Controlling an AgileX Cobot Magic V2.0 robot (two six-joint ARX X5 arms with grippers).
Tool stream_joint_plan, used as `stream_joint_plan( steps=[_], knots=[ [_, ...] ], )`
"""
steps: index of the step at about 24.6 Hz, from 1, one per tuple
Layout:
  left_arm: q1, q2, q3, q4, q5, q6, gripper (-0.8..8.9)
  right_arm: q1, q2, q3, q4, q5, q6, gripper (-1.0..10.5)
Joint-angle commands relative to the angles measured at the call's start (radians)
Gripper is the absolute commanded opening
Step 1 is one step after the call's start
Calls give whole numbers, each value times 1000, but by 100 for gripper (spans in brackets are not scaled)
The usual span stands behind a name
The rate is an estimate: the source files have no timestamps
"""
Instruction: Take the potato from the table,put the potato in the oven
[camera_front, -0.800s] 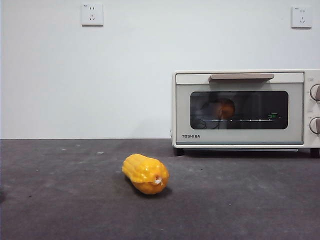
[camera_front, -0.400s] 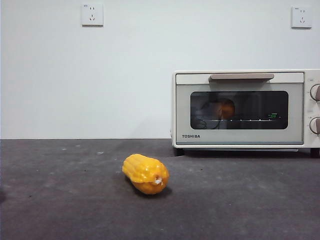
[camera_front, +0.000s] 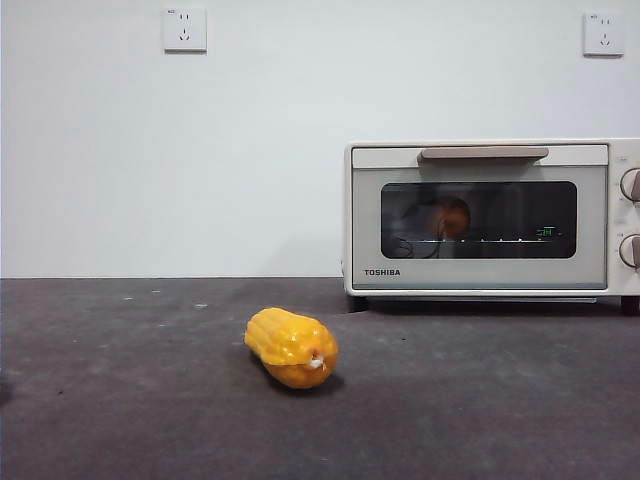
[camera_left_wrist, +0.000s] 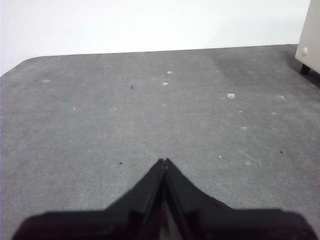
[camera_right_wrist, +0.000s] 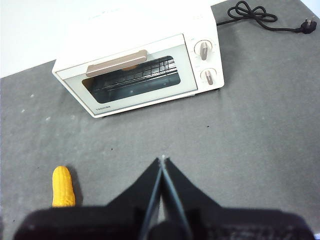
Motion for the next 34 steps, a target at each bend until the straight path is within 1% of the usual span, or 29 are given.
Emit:
stream_joint_plan(
  steps=[1, 13, 14, 15, 16, 17, 18, 19, 21, 25, 30, 32, 34],
  knots=[
    [4, 2, -10, 13, 7, -13, -4, 1, 0, -3, -21, 5, -6, 2],
    [4, 5, -10, 13, 7, -13, -3, 1, 0, -3, -21, 5, -7, 2],
    [4, 6, -10, 12, 7, -13, -4, 0, 0, -3, -21, 7, -20, 2],
    [4, 6, -10, 13, 7, -13, -3, -2, 0, -3, -19, 26, -71, 2],
    [4, 6, -10, 13, 7, -13, -3, -14, 0, -3, -19, 59, -87, 2],
    [4, 6, -10, 13, 7, -13, -3, -24, -1, -3, -10, 101, -87, 2],
    [4, 6, -10, 13, 7, -13, -4, -39, -1, -3, 3, 149, -85, 2],
    [4, 6, -10, 13, 7, -13, -3, -58, -1, -3, 20, 174, -87, 2],
    [4, 6, -10, 13, 7, -13, -3, -100, -8, -3, 59, 194, -133, 2],
    [4, 6, -10, 13, 7, -13, -3, -208, -34, -5, 188, 196, -257, 2],
    [4, 8, -10, 12, 7, -13, -3, -320, -47, -22, 337, 195, -318, 2],
    [4, 8, -10, 13, 7, -13, -3, -352, -48, -59, 399, 189, -321, 2],
    [4, 8, -10, 13, 7, -13, -3, -388, -53, -121, 465, 160, -340, 2]
  ],
)
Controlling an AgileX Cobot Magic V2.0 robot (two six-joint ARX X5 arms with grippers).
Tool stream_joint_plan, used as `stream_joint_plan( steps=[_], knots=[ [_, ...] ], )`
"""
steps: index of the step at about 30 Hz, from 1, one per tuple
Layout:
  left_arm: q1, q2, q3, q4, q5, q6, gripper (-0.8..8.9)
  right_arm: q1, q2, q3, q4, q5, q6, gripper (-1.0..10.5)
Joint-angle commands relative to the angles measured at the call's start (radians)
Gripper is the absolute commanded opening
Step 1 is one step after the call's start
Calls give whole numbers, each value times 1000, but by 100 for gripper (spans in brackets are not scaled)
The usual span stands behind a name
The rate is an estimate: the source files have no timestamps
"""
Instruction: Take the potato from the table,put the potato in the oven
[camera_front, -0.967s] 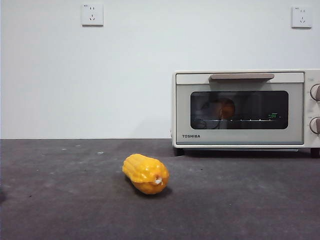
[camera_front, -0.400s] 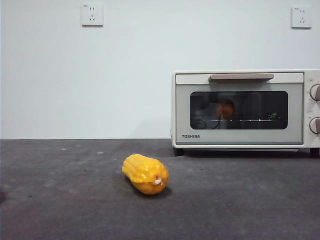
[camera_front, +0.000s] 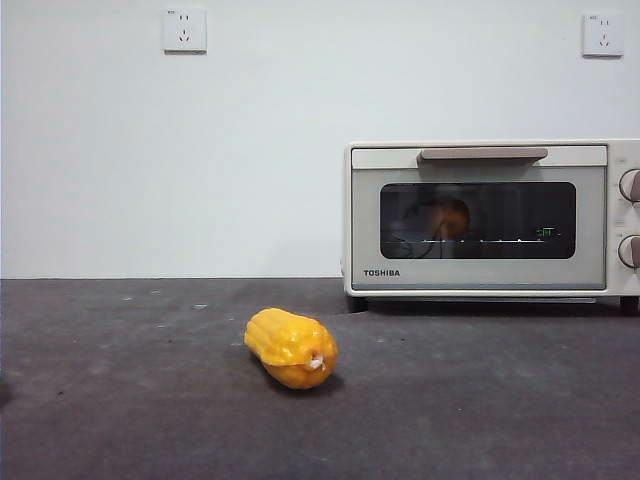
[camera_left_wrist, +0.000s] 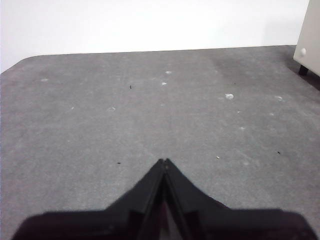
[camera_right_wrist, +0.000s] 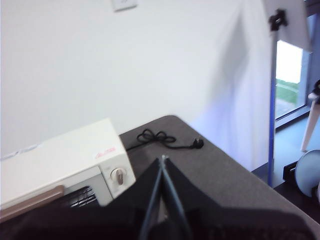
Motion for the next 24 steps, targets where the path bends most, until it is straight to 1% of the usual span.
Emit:
stream_joint_plan(
  steps=[1, 3, 5, 7, 9, 11, 12, 13, 15, 18, 22, 24],
  knots=[
    [4, 2, -10, 8, 3, -6, -3, -42, -8, -95, 79, -48, -54, 2],
    [4, 2, -10, 8, 3, -6, -4, -89, -26, -195, 175, -140, -92, 2],
    [4, 2, -10, 8, 3, -6, -3, -135, -57, -304, 280, -266, -114, 2],
    [4, 2, -10, 8, 3, -6, -3, -175, -98, -419, 388, -396, -121, 2],
    [4, 2, -10, 8, 3, -6, -3, -205, -148, -542, 494, -486, -124, 2],
    [4, 2, -10, 7, 3, -6, -3, -222, -191, -650, 578, -512, -135, 2],
    [4, 2, -10, 8, 3, -6, -3, -234, -227, -738, 640, -512, -142, 2],
    [4, 2, -10, 8, 3, -6, -3, -235, -232, -749, 648, -513, -143, 2],
    [4, 2, -10, 7, 3, -6, -3, -248, -268, -844, 702, -513, -143, 2],
    [4, 2, -10, 8, 3, -6, -3, -261, -315, -949, 722, -513, -150, 2],
    [4, 2, -10, 8, 3, -6, -3, -262, -386, -1048, 721, -513, -150, 2],
    [4, 2, -10, 8, 3, -6, -3, -263, -425, -1089, 722, -513, -167, 2]
  ],
)
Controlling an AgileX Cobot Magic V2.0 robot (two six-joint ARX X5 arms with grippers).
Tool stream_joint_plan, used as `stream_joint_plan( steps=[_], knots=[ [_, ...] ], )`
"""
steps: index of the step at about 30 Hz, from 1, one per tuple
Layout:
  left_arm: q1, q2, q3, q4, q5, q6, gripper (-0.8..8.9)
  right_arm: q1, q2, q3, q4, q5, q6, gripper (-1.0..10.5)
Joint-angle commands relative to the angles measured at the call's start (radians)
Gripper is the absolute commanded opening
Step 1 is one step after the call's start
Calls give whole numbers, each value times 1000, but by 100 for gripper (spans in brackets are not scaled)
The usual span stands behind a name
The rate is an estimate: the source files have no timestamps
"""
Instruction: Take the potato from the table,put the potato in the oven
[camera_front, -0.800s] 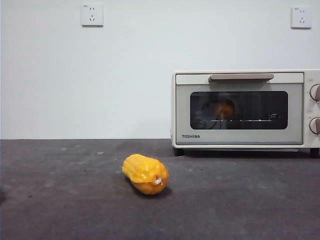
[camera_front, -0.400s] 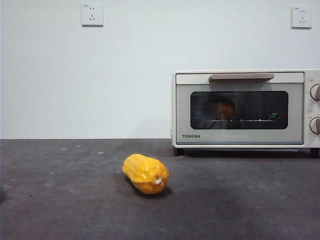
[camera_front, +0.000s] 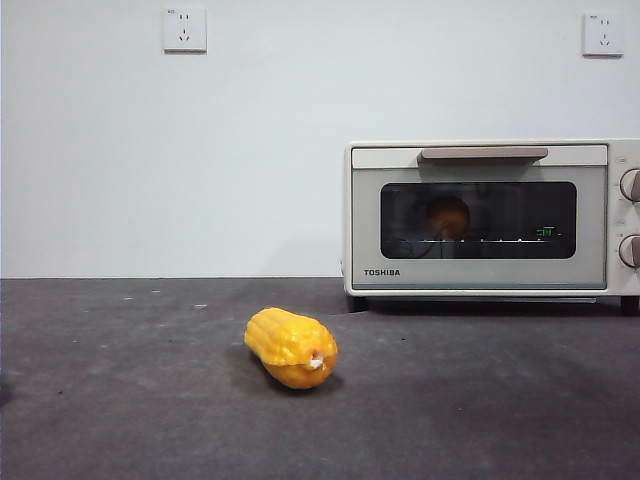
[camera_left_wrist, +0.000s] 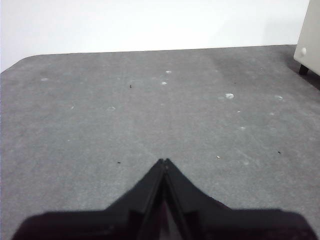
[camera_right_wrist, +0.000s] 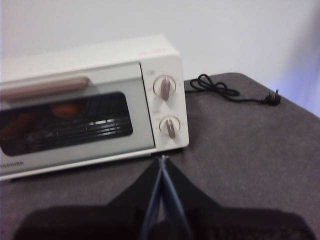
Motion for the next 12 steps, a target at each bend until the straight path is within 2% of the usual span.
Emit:
stream_joint_plan(
  steps=[1, 6, 12],
  knots=[
    [4, 0, -10, 7, 3, -6, -3, -3, -48, -51, 20, -5, -35, 2],
    [4, 1, -10, 7, 3, -6, -4, -6, -58, -120, 28, -60, -106, 2],
    [4, 11, -10, 7, 3, -6, -3, -6, -58, -198, 69, -139, -133, 2]
  ],
)
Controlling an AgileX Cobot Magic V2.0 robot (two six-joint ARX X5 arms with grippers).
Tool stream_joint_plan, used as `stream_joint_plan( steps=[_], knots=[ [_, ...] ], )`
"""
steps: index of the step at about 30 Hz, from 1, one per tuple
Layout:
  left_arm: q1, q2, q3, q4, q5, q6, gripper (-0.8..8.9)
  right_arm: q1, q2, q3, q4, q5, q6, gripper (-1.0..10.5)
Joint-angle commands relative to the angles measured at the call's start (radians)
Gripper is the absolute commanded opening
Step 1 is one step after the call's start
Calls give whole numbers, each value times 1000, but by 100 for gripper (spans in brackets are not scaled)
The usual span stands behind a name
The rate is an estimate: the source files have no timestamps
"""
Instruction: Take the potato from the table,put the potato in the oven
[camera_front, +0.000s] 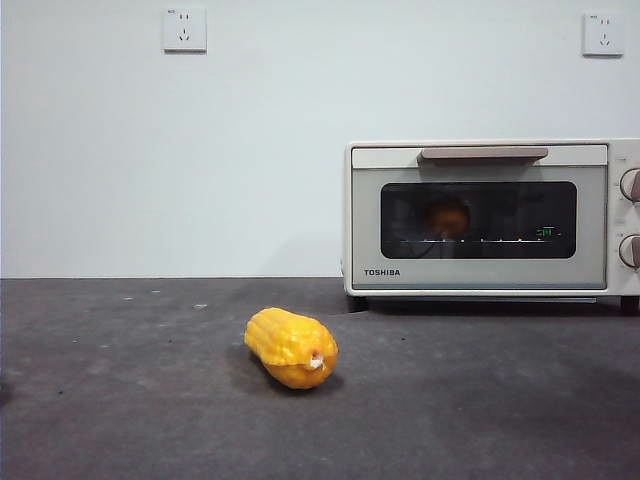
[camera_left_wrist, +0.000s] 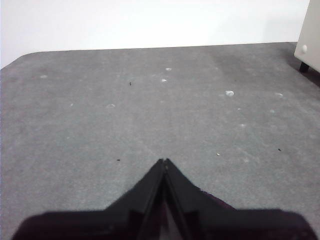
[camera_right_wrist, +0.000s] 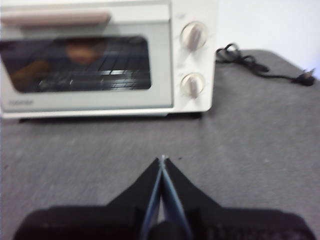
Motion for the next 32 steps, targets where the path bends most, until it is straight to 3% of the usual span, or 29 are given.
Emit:
stream_joint_plan(
  steps=[1, 9, 32],
  knots=[
    [4, 3, -10, 7, 3, -6, -3, -1, -3, -46, 58, -29, -24, 2],
    [4, 5, -10, 7, 3, -6, -4, -2, -3, -45, 52, -51, -75, 2],
    [4, 7, -10, 7, 3, -6, -3, -1, 0, -43, 23, -51, -67, 2]
  ],
)
